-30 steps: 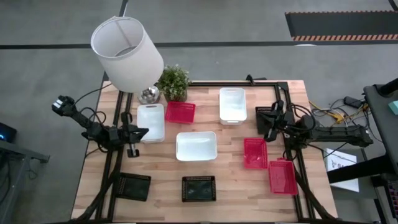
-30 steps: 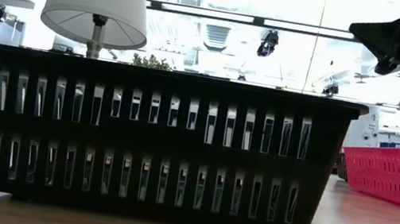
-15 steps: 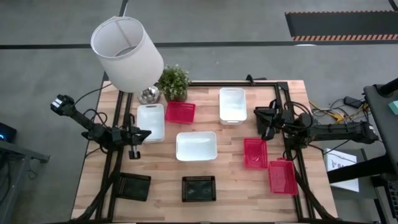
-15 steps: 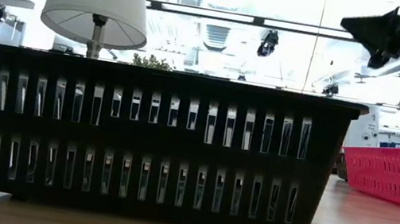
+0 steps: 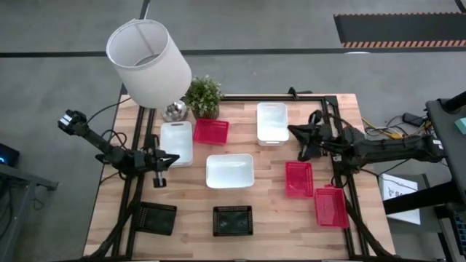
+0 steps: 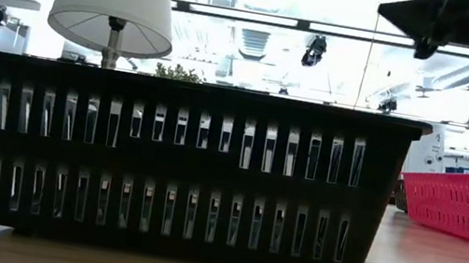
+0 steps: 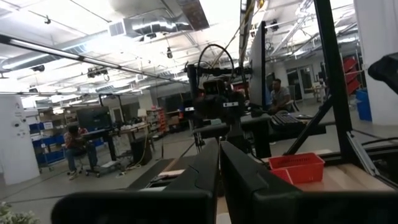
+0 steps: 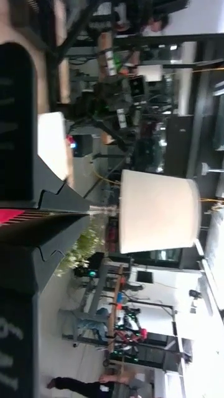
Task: Stack baskets by color
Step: Stack the top red bin on the middle red bin
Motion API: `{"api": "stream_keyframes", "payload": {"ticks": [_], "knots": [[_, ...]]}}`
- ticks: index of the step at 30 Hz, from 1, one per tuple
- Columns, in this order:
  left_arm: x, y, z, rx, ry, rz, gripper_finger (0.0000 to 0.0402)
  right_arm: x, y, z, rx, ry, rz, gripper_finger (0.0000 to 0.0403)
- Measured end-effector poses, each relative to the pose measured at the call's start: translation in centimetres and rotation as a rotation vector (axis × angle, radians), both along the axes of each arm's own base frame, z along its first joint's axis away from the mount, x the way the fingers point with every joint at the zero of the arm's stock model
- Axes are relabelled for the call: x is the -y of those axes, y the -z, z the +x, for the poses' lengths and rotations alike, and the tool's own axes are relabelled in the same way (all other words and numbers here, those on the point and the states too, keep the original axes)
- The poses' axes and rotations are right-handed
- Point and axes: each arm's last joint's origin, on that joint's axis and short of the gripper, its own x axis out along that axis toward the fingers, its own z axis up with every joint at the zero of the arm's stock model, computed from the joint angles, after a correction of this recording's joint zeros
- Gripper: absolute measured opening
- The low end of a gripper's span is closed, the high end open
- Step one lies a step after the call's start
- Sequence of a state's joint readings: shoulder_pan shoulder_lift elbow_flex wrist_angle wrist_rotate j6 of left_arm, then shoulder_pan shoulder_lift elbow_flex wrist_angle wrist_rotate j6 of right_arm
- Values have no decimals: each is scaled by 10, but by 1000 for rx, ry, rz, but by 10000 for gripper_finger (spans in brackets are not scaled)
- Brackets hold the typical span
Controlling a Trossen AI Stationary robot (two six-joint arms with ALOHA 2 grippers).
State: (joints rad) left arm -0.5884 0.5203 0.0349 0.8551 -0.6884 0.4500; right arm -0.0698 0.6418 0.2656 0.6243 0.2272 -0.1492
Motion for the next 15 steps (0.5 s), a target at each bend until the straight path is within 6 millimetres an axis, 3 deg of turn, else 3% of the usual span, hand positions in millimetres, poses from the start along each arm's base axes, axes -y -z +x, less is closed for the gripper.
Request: {"api": "stream_keyframes", "payload": {"ticks": [15], "knots": [[0,0,0,5,10,-36,0,3,-2,43,-276,0,-18,9]]}}
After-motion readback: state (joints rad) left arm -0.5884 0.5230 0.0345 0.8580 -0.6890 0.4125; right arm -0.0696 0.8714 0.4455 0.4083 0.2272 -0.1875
